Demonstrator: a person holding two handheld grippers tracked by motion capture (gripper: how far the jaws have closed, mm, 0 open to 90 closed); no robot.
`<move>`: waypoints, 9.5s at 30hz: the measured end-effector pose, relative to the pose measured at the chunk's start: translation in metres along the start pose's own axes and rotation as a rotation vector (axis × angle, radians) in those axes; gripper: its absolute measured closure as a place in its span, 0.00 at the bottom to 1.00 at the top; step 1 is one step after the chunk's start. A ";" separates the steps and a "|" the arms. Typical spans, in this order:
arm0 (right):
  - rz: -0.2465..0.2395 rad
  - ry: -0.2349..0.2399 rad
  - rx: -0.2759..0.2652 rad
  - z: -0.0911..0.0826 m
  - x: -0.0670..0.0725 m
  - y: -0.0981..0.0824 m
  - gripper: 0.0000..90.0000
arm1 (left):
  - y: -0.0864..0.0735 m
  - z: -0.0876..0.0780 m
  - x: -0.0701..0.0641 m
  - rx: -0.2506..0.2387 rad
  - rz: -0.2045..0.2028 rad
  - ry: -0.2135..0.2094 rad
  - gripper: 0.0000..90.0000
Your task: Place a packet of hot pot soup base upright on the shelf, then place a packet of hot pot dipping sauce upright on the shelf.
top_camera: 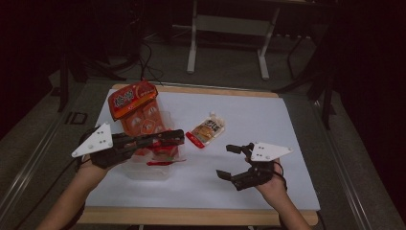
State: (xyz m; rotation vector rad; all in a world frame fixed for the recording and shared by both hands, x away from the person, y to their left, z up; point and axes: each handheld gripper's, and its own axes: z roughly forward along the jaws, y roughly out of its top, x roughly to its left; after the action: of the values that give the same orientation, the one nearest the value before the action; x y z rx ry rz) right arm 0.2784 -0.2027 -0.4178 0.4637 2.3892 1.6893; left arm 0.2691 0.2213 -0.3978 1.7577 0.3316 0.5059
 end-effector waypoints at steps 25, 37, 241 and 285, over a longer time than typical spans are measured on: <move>0.021 -0.011 0.017 0.004 -0.008 -0.007 0.16 | -0.056 -0.023 0.009 0.107 -0.067 -0.014 0.96; -0.012 -0.026 0.021 0.005 -0.009 -0.009 0.17 | -0.078 -0.018 0.007 0.103 -0.106 -0.030 0.96; 0.056 -0.244 0.211 0.078 -0.083 0.036 0.99 | -0.058 0.070 -0.121 0.071 -0.251 -0.072 0.05; -0.082 0.041 0.039 -0.019 0.035 0.059 0.99 | 0.019 0.098 -0.086 -0.011 -0.187 -0.144 0.42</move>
State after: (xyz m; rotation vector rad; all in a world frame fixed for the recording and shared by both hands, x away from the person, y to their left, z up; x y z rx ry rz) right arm 0.2480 -0.1893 -0.3543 0.3344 2.4384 1.6360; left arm 0.2428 0.0933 -0.4118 1.7222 0.3859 0.2457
